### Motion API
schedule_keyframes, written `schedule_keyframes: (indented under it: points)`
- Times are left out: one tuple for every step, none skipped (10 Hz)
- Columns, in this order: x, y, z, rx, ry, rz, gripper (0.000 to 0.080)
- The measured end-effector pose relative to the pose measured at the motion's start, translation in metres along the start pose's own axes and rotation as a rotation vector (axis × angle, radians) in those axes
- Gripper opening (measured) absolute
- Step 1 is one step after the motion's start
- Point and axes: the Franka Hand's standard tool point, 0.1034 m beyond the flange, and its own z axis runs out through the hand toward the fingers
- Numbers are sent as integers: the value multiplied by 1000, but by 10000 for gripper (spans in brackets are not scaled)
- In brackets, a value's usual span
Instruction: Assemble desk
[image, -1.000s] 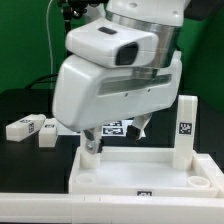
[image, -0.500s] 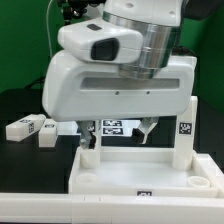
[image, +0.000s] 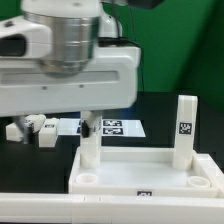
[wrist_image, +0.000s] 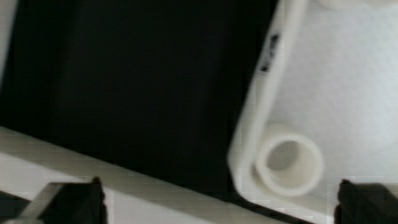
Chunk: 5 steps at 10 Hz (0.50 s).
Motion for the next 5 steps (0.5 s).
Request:
schedule_keyframes:
  points:
    - [0,-2,1,2,-2,-1,649]
    - [0,-2,1,2,-2,0,649]
    - [0,-2,1,2,-2,0,649]
    - [-3,-1,2,17,-6,18,649]
    - [-24,15,2,88,-34,134,649]
